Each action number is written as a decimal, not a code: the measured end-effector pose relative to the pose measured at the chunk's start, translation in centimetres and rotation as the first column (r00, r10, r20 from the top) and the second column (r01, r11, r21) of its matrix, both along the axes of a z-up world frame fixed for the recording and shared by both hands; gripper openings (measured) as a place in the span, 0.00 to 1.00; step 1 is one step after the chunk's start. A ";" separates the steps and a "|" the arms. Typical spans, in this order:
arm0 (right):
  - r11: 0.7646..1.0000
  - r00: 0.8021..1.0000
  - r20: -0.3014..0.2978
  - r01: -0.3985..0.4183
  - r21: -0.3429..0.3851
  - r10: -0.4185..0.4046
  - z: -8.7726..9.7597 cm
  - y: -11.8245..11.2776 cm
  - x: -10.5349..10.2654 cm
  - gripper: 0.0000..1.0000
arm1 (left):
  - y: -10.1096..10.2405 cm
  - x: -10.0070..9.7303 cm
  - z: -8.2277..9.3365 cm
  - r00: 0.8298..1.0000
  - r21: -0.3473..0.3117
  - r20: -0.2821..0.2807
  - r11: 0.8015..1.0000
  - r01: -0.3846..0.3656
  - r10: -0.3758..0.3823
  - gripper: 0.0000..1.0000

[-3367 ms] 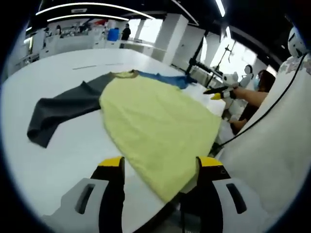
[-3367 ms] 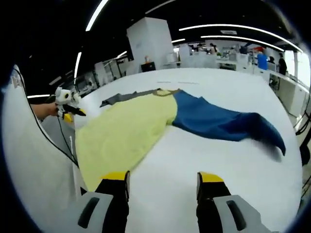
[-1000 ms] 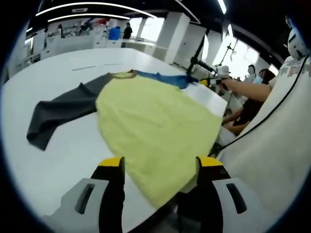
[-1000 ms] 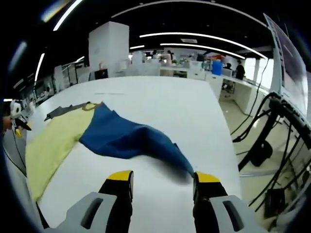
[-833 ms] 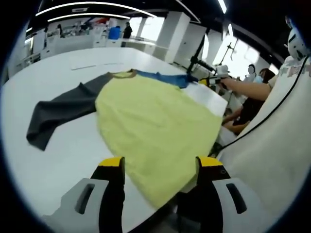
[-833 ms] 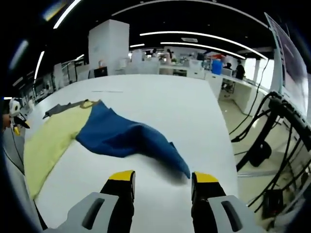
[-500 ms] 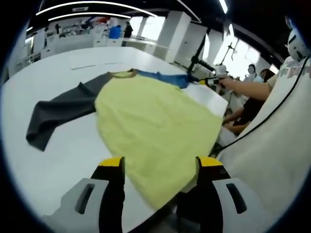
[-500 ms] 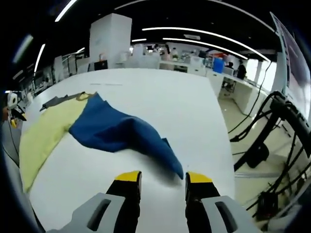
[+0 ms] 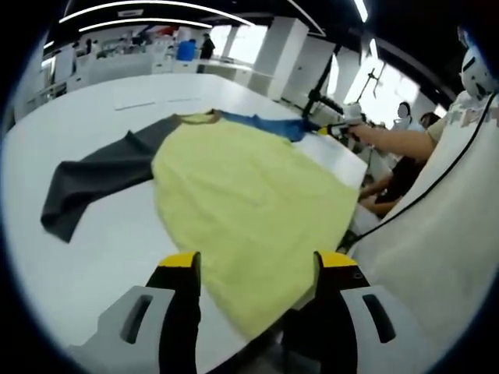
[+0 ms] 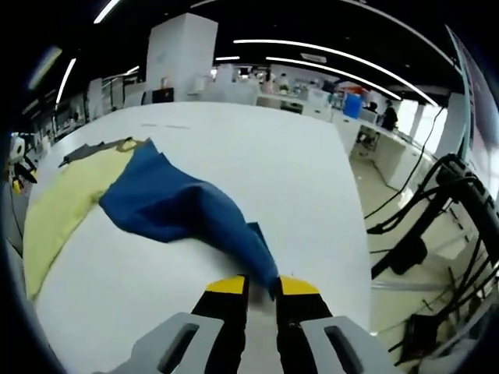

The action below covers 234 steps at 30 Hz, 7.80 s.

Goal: Fold the garment on the visible template until the final outline fits inside the template.

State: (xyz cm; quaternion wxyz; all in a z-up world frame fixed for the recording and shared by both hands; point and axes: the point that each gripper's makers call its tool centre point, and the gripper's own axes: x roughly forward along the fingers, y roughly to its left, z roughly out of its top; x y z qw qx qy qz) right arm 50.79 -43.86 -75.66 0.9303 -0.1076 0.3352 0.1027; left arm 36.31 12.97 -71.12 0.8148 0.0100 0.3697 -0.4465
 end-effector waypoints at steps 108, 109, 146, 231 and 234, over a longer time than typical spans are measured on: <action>0.955 0.964 -0.120 0.254 0.155 -0.237 -0.1 -1.9 -3.3 0.00 | 0.5 1.2 -0.2 1.000 0.014 0.013 1.000 -0.011 0.011 0.56; 0.955 0.964 -0.121 0.253 0.155 -0.236 -0.1 -1.9 -3.3 0.00 | 0.5 1.2 -0.2 1.000 0.015 0.016 1.000 -0.010 0.010 0.57; 0.960 0.974 -0.124 0.209 0.187 -0.188 5.1 1.7 -3.3 0.00 | 1.8 0.8 0.7 0.990 0.092 0.135 0.995 0.032 -0.045 0.74; 0.936 0.962 -0.229 -0.060 0.348 0.147 6.2 26.4 4.9 0.00 | 5.7 0.6 0.2 0.983 0.073 0.174 0.996 0.040 -0.053 0.72; 0.932 0.959 -0.230 -0.076 0.353 0.165 6.2 27.4 5.1 0.00 | 5.8 0.6 0.2 0.983 0.071 0.175 0.997 0.036 -0.048 0.72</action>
